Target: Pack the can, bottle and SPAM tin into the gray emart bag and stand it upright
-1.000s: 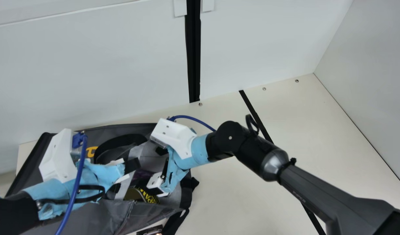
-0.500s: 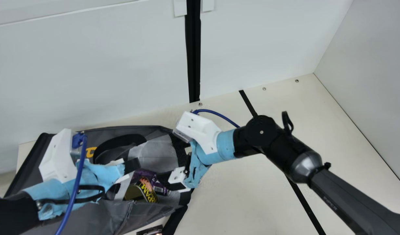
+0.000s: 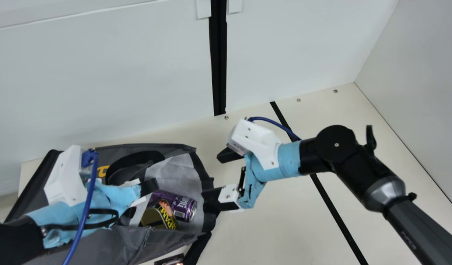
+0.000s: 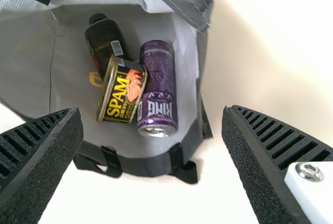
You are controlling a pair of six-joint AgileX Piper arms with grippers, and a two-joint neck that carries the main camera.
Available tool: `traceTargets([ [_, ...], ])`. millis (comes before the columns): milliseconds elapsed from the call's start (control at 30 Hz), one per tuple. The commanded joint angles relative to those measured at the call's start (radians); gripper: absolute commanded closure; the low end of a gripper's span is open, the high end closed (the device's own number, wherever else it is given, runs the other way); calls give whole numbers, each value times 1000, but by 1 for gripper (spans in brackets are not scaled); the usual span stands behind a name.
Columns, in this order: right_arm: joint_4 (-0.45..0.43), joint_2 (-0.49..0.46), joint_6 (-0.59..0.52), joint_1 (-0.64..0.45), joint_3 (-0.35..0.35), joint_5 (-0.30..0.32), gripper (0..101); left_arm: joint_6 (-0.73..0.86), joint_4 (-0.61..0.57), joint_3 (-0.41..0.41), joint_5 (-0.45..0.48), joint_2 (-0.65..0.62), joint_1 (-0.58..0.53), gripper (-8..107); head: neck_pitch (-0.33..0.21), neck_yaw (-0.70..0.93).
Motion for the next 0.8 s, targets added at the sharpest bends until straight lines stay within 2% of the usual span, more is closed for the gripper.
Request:
traceTargets([
  [0,-1,-6,0,-22,0,8,6,0,0,0,0,0,0,107,-23,-1],
  [333,-29,-51,5,-121,-3,31,6,0,0,0,0,0,0,107,-23,-1],
  [767,-93,-130,80,-235,-2,-13,6,0,0,0,0,0,0,107,-23,-1],
])
